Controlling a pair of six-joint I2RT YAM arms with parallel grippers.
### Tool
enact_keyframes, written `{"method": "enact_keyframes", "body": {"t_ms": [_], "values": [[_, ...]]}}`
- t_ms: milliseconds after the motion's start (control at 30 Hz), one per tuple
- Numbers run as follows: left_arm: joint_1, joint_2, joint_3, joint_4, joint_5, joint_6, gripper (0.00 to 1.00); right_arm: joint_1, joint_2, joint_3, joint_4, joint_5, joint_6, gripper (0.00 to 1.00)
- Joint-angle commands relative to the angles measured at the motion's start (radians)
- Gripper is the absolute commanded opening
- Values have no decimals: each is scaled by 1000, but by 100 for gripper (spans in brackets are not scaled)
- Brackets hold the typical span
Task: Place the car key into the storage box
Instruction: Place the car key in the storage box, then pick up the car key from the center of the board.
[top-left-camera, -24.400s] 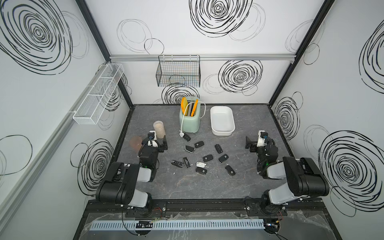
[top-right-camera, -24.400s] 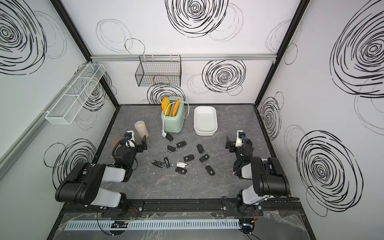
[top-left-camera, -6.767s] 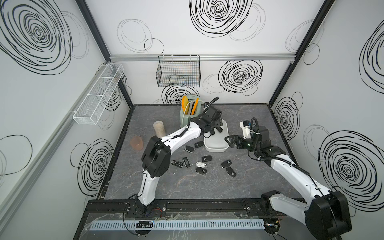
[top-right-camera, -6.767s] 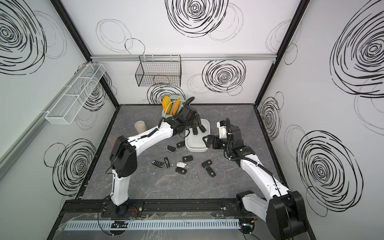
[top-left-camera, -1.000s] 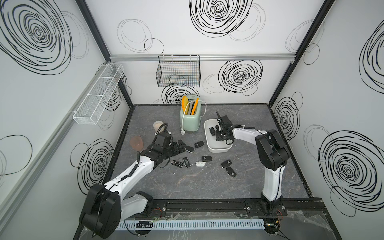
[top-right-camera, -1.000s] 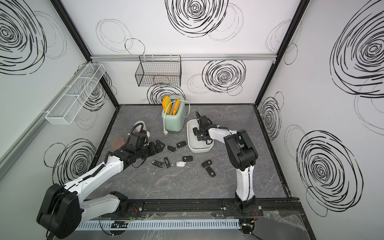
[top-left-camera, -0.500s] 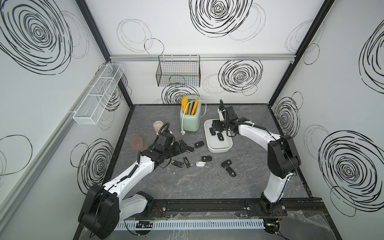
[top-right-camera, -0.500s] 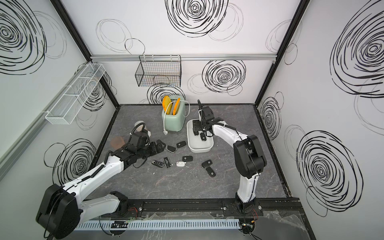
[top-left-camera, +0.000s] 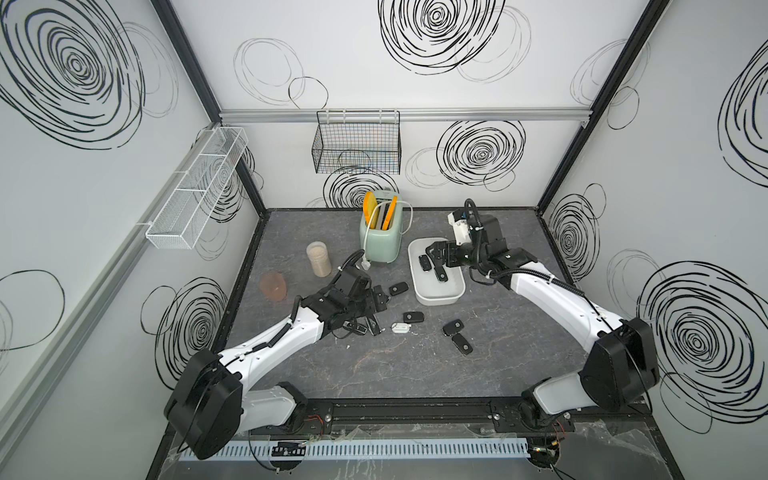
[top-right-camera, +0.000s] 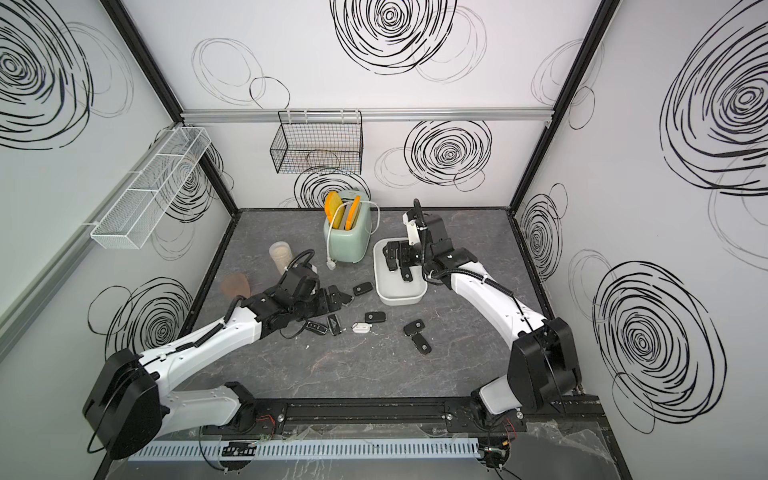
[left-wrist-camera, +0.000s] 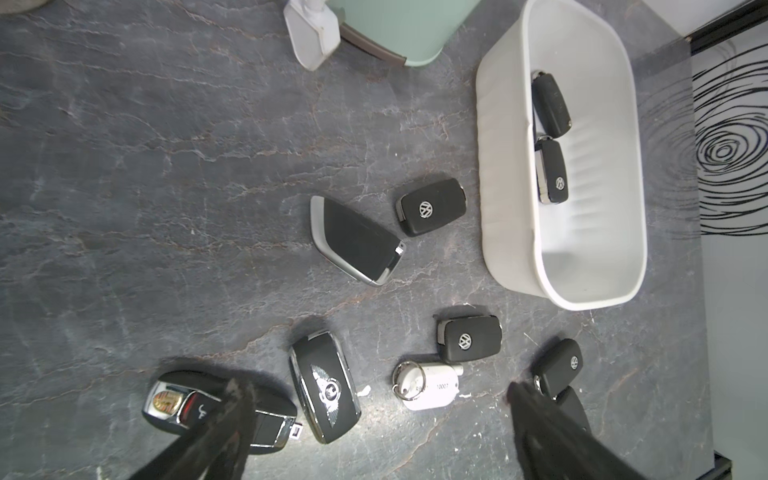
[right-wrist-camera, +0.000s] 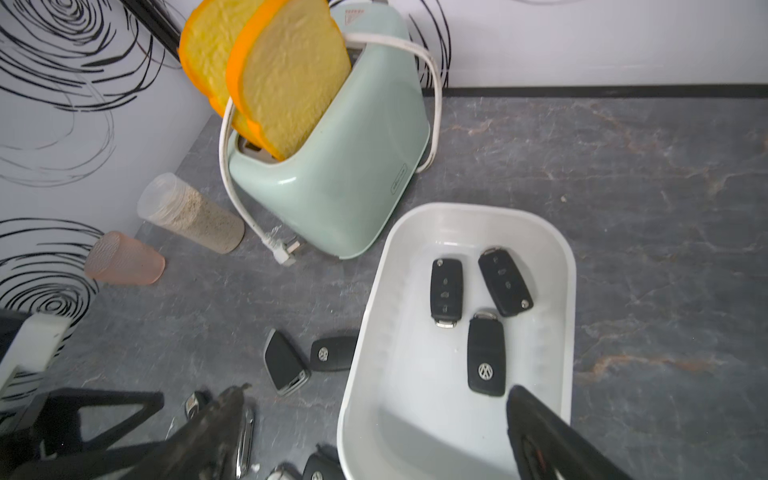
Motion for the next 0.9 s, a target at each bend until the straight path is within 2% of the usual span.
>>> {"method": "enact_keyframes", "body": {"t_ms": [0,200,400,633,867], "values": [[-40,57,66,-26,-87,-24,98,5,-78,-79,36,-71,27,99],[-81,170,133,-39,-136,-57,98,4,-208,-235,91,-159,40,99],[-98,263,189,-8,-158,-186,100,4,-264,-300,108,-177,28,99],[-93,390,264,-9,-178,-318,87,3,-251,-284,110,-183,6,99],[-77,450,266,-62,-177,-458,78,4,-266,-301,132,-168,1,99]]}}
